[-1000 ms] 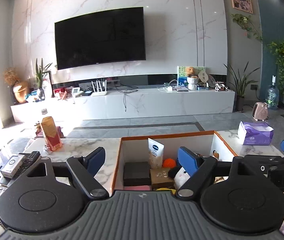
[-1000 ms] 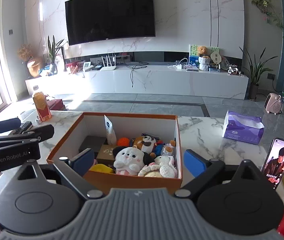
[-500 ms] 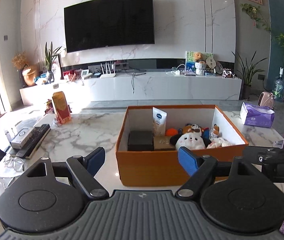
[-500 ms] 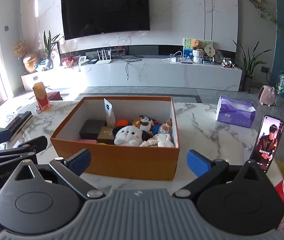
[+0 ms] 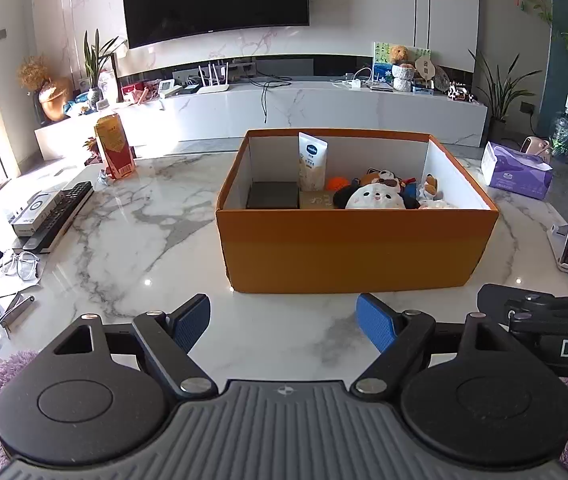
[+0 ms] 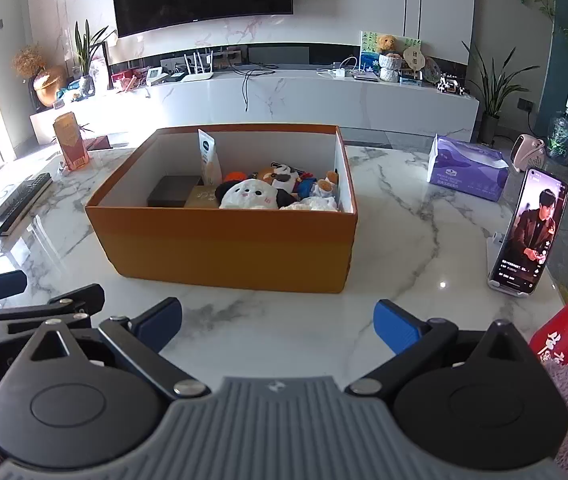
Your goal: Organize objects
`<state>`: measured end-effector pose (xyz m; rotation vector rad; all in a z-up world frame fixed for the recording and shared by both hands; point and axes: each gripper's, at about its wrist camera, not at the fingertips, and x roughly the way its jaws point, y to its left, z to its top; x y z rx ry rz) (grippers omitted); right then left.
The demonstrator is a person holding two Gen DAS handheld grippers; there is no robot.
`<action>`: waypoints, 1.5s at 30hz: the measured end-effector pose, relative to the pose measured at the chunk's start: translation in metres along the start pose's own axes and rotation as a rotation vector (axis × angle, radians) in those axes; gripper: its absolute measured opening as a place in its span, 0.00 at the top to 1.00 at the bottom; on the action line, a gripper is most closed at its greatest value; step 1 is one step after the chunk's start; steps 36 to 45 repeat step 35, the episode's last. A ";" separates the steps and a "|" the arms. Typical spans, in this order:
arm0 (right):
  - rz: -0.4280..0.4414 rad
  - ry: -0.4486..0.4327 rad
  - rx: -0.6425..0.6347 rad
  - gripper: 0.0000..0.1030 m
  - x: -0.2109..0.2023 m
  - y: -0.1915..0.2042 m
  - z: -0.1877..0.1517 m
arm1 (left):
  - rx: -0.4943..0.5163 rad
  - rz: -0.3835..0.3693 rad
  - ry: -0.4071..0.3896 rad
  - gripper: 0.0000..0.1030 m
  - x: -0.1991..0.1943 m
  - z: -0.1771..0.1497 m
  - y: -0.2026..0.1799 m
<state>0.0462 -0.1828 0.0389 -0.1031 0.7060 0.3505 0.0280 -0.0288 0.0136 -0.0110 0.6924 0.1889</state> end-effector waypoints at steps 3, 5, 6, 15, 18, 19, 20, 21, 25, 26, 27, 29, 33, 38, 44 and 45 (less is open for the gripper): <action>0.002 -0.004 0.000 0.01 -0.003 0.001 0.000 | 0.000 0.003 -0.003 0.08 -0.002 0.001 0.000; 0.003 -0.007 -0.002 0.01 -0.004 0.002 0.000 | -0.004 0.001 -0.003 0.08 -0.003 0.001 0.001; 0.003 -0.007 -0.002 0.01 -0.005 0.002 0.000 | -0.004 0.001 -0.002 0.08 -0.003 0.002 0.001; 0.003 -0.013 -0.002 0.01 -0.007 0.001 0.004 | 0.002 0.000 -0.006 0.08 -0.005 0.004 0.000; 0.002 -0.012 -0.001 0.01 -0.007 0.001 0.004 | 0.004 0.000 -0.007 0.08 -0.005 0.004 -0.001; 0.002 -0.011 0.000 0.01 -0.006 0.001 0.004 | 0.003 0.000 -0.007 0.08 -0.005 0.004 -0.001; 0.002 -0.011 -0.001 0.01 -0.006 0.001 0.004 | 0.003 0.001 -0.007 0.08 -0.005 0.004 -0.001; 0.002 -0.012 -0.001 0.01 -0.006 0.001 0.004 | 0.003 0.001 -0.007 0.08 -0.005 0.004 -0.001; 0.002 -0.011 -0.001 0.01 -0.006 0.001 0.004 | 0.003 0.000 -0.007 0.08 -0.005 0.004 -0.001; 0.002 -0.010 0.000 0.01 -0.006 0.001 0.004 | 0.002 0.001 -0.007 0.08 -0.005 0.004 -0.001; 0.002 -0.009 0.000 0.01 -0.005 0.001 0.004 | 0.003 0.000 -0.007 0.08 -0.005 0.004 -0.001; 0.002 -0.009 0.000 0.01 -0.005 0.001 0.004 | 0.003 -0.001 -0.008 0.08 -0.005 0.005 -0.001; 0.002 -0.009 -0.001 0.01 -0.005 0.001 0.004 | 0.003 -0.006 -0.004 0.08 -0.005 0.006 -0.001; 0.002 -0.008 -0.001 0.01 -0.005 0.001 0.004 | 0.005 -0.004 -0.003 0.08 -0.004 0.006 -0.002; 0.002 -0.008 -0.001 0.01 -0.005 0.001 0.004 | 0.005 -0.004 -0.003 0.08 -0.004 0.006 -0.002; 0.002 -0.008 -0.001 0.01 -0.005 0.001 0.004 | 0.005 -0.004 -0.003 0.08 -0.004 0.006 -0.002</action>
